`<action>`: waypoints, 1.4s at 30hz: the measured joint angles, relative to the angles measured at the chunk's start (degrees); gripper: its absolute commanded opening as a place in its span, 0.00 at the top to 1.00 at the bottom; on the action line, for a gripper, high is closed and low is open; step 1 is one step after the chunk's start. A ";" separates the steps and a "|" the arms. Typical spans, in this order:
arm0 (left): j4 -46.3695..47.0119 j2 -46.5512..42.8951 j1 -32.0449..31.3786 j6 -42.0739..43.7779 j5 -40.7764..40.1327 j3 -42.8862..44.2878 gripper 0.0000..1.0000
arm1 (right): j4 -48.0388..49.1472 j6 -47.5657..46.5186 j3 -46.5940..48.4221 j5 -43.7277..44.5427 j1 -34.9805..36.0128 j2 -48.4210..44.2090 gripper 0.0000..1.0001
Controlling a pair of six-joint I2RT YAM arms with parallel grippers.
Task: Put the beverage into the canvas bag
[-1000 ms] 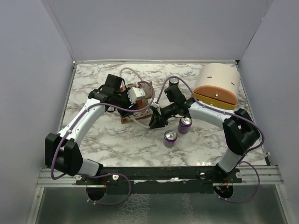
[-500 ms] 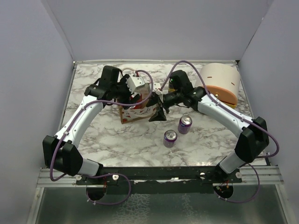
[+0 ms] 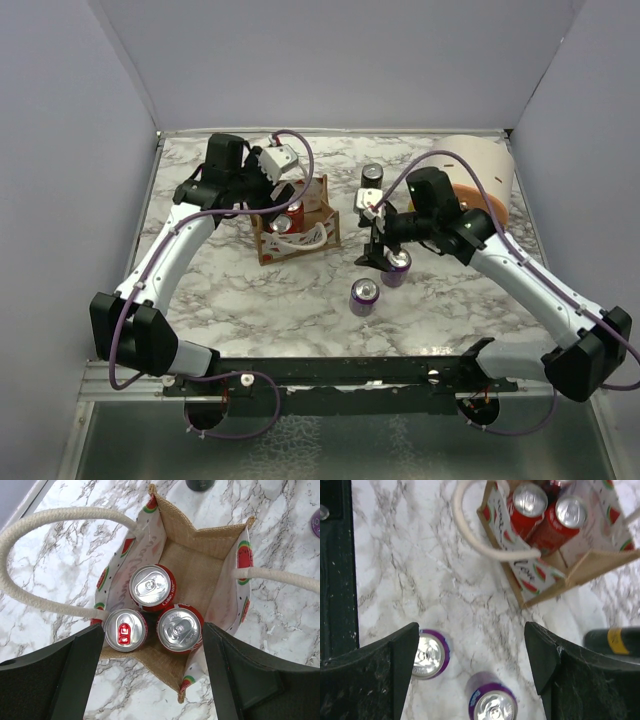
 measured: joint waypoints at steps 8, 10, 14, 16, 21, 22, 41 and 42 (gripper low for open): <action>1.57 -0.04 0.04 -2.60 -0.33 0.00 0.18 | -2.36 1.44 -9.11 4.28 -7.45 -5.35 0.14; 1.90 -0.11 0.04 -3.13 -0.68 0.00 0.18 | -1.88 3.10 -8.94 5.35 -10.12 -5.09 0.14; 2.36 -0.44 0.04 -3.87 -1.11 0.00 0.18 | -1.62 6.40 -3.87 8.35 -12.31 -1.18 0.13; 2.60 -0.63 0.04 -4.02 -1.22 0.00 0.18 | -0.96 8.02 1.86 10.36 -12.31 3.67 0.12; 3.28 -1.90 0.04 -4.28 -1.68 -0.09 0.18 | 0.02 10.84 13.18 15.56 -12.31 14.03 0.06; 3.34 -2.25 0.04 -4.35 -1.90 -0.17 0.18 | -0.04 11.32 15.47 17.03 -12.31 16.41 0.04; 4.04 -5.68 0.04 -4.31 -2.12 -2.91 0.18 | 0.83 13.90 29.46 28.24 -14.56 39.30 0.01; 4.04 -5.68 0.04 -4.28 -2.14 -2.91 0.18 | 0.85 13.97 30.25 28.06 -14.58 39.91 0.01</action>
